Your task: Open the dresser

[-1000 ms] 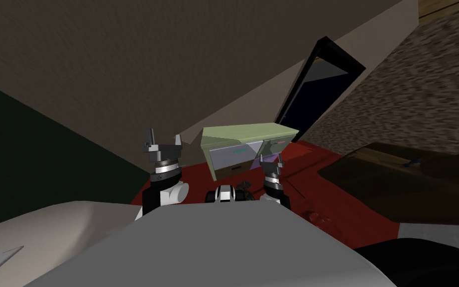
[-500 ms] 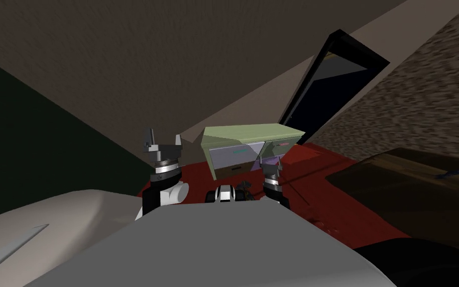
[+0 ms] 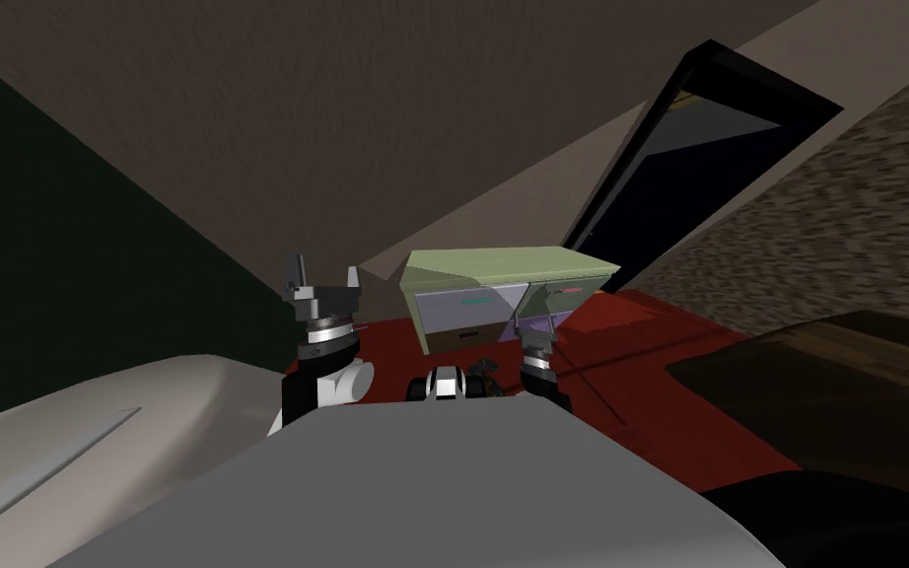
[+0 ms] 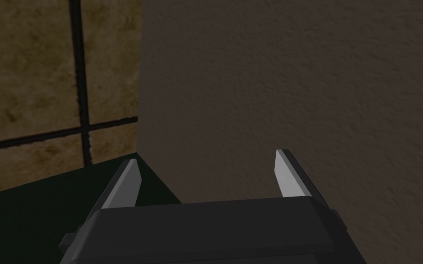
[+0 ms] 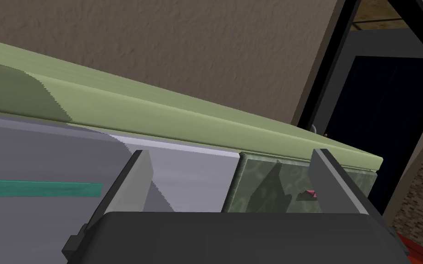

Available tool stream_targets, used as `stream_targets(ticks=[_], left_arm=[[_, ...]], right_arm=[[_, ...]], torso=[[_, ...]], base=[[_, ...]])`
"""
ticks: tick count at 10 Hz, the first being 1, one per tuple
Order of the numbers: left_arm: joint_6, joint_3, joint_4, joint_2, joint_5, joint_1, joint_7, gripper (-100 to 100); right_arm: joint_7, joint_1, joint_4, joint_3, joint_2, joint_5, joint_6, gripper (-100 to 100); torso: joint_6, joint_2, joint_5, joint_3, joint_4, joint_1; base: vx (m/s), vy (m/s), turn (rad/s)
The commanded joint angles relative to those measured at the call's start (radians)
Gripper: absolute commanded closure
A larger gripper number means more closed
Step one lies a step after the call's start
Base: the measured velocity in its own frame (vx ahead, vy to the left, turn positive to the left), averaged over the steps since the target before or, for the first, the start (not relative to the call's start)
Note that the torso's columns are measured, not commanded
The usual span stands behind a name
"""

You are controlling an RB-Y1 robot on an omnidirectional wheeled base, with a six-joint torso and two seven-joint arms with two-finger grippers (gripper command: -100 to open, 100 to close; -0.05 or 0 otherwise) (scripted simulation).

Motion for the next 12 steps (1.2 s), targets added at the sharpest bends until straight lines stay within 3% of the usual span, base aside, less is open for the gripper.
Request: stream_targets(ticks=[1,5,7,12], left_arm=[[0.0,0.0,0.0,0.0,0.0,0.0,0.0,0],[0.0,0.0,0.0,0.0,0.0,0.0,0.0,0],[0.0,0.0,0.0,0.0,0.0,0.0,0.0,0],[0.0,0.0,0.0,0.0,0.0,0.0,0.0,0]], right_arm=[[-0.077,-0.005,0.033,0.009,0.002,-0.06,0.003,-100],[-0.194,-0.016,0.081,0.019,0.002,-0.135,0.005,-100],[-0.231,-0.016,0.081,0.019,0.002,-0.135,0.005,-100],[-0.378,-0.052,0.155,0.033,0.007,-0.235,0.01,-100]], torso=[[0.001,0.001,0.0,0.0,0.0,0.0],[0.001,-0.001,0.0,-0.001,0.0,0.0],[0.001,0.0,0.0,0.0,0.0,0.0],[0.001,0.0,0.0,0.0,0.0,-0.001]], base=[[-0.021,-0.077,0.21],[-0.001,-0.068,0.151],[-0.002,-0.031,0.064],[-0.006,-0.04,0.155]])
